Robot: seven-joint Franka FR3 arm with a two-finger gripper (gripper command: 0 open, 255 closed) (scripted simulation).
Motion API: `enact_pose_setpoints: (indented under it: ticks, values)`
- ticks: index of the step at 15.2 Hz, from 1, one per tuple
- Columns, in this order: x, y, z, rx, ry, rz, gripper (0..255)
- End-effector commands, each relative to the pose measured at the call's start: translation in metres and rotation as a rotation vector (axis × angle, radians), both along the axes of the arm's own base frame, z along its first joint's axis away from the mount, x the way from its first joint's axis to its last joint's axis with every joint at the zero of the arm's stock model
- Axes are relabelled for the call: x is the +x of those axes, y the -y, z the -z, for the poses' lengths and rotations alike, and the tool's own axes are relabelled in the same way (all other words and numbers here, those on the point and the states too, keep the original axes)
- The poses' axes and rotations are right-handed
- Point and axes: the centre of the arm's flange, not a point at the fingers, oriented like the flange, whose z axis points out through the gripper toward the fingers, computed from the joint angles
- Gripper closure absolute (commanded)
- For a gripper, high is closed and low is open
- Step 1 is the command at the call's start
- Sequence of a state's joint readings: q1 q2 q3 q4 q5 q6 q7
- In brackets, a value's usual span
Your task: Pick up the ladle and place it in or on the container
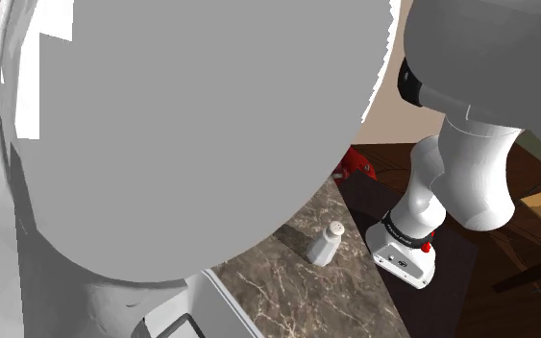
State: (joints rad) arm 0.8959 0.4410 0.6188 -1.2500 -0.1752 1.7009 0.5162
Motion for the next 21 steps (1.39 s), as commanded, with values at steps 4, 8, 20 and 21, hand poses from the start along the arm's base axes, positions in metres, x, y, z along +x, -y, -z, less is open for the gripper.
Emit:
enact_pose_setpoints:
  ticks: [4,8,20,21]
  values:
    - [0.001,0.000,0.004,0.001,0.000,0.000,255]
    - [0.001,0.000,0.004,0.001,0.000,0.000,0]
    - [0.004,0.005,-0.046,0.001,0.000,0.000,0]
    - [0.004,0.005,-0.046,0.001,0.000,0.000,0]
